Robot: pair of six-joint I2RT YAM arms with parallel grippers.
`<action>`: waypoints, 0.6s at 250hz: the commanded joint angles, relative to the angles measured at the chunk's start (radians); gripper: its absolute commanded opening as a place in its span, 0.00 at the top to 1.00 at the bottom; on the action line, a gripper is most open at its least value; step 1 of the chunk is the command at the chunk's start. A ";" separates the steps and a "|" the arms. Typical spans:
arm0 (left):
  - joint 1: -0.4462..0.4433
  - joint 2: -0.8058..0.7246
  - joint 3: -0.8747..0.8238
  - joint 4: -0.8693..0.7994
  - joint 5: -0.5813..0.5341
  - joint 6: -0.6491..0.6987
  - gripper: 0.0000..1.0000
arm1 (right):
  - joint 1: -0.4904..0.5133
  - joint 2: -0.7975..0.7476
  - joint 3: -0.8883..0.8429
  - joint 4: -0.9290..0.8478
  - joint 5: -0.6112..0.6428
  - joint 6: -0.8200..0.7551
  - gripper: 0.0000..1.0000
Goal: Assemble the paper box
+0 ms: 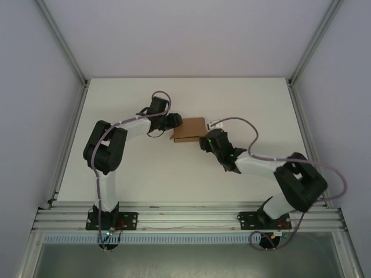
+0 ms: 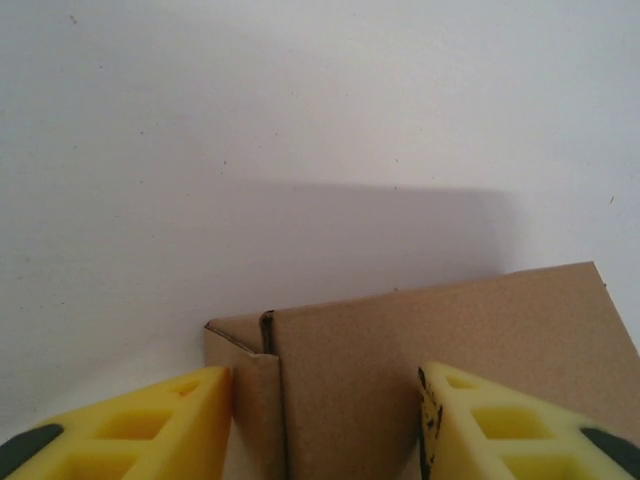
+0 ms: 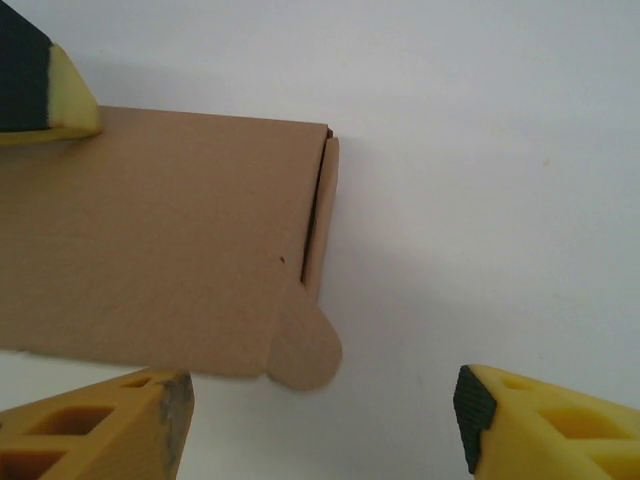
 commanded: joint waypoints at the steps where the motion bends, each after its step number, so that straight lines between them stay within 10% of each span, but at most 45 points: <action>1: 0.000 0.023 -0.048 -0.006 -0.019 0.030 0.53 | 0.005 -0.104 -0.035 -0.150 -0.031 0.075 0.21; 32: 0.007 0.032 -0.072 0.047 -0.008 0.039 0.56 | -0.011 -0.164 -0.062 -0.164 -0.046 0.130 0.00; 150: 0.112 0.049 -0.240 0.371 0.256 -0.020 0.83 | -0.287 0.093 0.185 -0.125 -0.520 0.362 0.00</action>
